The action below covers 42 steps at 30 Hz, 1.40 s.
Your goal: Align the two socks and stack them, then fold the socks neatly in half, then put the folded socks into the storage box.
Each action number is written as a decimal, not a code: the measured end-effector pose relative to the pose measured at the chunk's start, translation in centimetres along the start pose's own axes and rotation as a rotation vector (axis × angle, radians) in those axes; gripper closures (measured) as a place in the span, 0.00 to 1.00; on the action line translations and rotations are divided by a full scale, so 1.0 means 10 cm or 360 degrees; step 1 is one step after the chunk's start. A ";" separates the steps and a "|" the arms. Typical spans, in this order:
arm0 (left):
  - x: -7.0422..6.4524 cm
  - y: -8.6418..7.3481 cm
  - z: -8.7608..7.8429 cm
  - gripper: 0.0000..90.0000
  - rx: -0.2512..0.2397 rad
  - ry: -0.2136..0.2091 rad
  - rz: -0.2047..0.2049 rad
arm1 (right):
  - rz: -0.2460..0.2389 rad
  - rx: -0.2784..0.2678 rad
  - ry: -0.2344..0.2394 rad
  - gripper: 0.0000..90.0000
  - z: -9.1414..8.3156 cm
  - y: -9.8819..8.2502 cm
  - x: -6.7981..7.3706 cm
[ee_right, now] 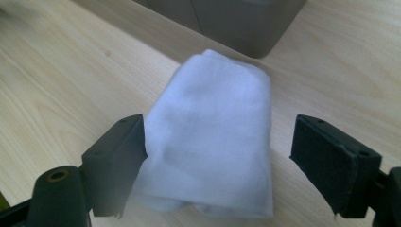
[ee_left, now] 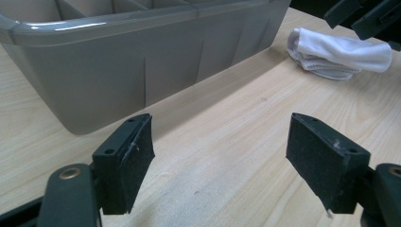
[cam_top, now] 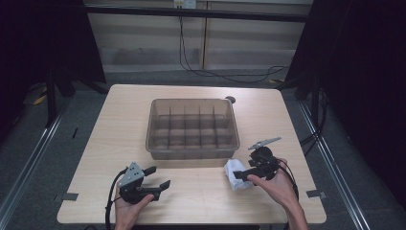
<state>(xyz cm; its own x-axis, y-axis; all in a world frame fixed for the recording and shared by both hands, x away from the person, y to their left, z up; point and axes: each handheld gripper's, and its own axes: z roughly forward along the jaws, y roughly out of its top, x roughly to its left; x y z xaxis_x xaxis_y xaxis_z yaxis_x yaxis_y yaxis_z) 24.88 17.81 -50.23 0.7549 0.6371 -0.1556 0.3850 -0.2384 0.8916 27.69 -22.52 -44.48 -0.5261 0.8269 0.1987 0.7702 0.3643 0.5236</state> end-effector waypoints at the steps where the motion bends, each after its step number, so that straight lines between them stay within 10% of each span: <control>1: 0.00 0.00 0.00 0.26 0.0000 0.0000 0.0000 | 0.0000 0.0000 0.0000 0.20 0.00 0.00 0.00; 29: 0.02 0.00 0.00 0.26 0.0017 -0.0005 -0.0017 | -0.0282 0.0450 -0.0212 0.28 0.45 0.06 0.17; 42: 0.01 0.00 0.01 0.26 0.0020 -0.0007 -0.0016 | -0.0187 0.0454 -0.0242 0.55 0.41 0.09 0.13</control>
<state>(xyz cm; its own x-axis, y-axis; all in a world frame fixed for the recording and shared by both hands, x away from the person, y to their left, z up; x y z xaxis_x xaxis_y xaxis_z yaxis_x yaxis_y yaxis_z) 25.00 17.83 -50.23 0.7535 0.6361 -0.1663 0.3989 -0.2412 0.8847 29.18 -19.38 -47.10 -0.5742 0.8186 0.0138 0.7885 0.5484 0.2783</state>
